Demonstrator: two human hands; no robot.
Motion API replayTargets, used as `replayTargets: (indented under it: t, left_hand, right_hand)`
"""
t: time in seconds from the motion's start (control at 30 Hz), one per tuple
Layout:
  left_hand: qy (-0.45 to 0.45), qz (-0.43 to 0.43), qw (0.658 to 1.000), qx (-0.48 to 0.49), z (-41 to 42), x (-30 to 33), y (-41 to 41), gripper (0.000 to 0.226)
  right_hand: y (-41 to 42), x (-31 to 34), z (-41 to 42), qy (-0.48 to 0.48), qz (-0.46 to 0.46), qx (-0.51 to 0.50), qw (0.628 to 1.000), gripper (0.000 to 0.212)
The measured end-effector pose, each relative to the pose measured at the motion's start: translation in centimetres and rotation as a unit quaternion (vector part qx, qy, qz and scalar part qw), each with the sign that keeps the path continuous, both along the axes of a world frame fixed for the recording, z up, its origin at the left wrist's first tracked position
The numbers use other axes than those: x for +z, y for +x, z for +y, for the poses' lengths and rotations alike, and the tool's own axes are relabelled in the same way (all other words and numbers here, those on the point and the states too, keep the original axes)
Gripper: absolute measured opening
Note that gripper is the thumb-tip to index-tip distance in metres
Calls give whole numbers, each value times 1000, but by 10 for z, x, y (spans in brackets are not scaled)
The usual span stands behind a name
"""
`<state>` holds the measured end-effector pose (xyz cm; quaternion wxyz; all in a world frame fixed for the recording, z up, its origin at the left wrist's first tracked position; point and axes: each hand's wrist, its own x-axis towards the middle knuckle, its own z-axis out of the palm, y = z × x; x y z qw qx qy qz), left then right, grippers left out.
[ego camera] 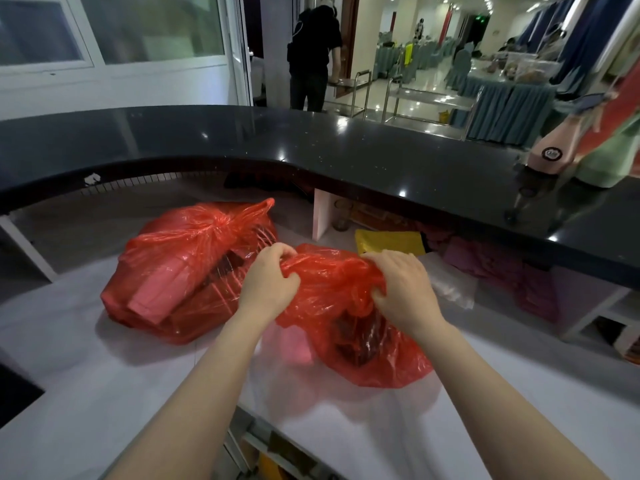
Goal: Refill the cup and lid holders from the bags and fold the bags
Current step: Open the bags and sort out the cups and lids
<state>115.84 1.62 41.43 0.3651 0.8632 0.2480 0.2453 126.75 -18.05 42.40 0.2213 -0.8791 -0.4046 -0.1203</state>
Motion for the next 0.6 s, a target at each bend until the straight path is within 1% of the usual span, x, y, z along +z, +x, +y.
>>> replayTargets:
  t: [0.07, 0.13, 0.17, 0.2, 0.27, 0.37, 0.43, 0.5, 0.53, 0.6]
  left_hand:
    - [11, -6, 998, -65, -7, 4, 1, 35]
    - [20, 5, 991, -131, -14, 7, 2, 48]
    - [34, 20, 988, -148, -16, 7, 3, 54]
    - [53, 30, 987, -149, -18, 6, 4, 55]
    - [83, 28, 991, -102, -16, 4, 4, 41]
    - [80, 9, 997, 18, -5, -2, 0, 21]
    - [34, 8, 996, 87, 5, -5, -2, 15]
    - [-52, -13, 989, 138, 15, -5, -3, 12]
    - [-84, -30, 985, 145, 17, -4, -3, 16]
    - [-112, -69, 984, 120, 20, 0, -3, 21]
  right_hand:
    - [-1, -1, 5, -4, 8, -7, 1000, 38]
    - [-1, -1, 7, 29, 14, 6, 999, 31]
    - [-2, -1, 7, 45, 18, 16, 999, 30]
    - [-2, 0, 6, 62, 20, 21, 998, 31]
    - [-3, 2, 4, 92, 21, 4, 995, 33]
    - [4, 3, -5, 113, 39, -83, 989, 40]
    - [12, 3, -13, 128, 69, -144, 979, 44]
    - [17, 3, -20, 162, 88, -175, 967, 42]
    - [17, 4, -22, 180, 86, -165, 966, 40]
    - [13, 9, -24, 206, 68, -107, 970, 41]
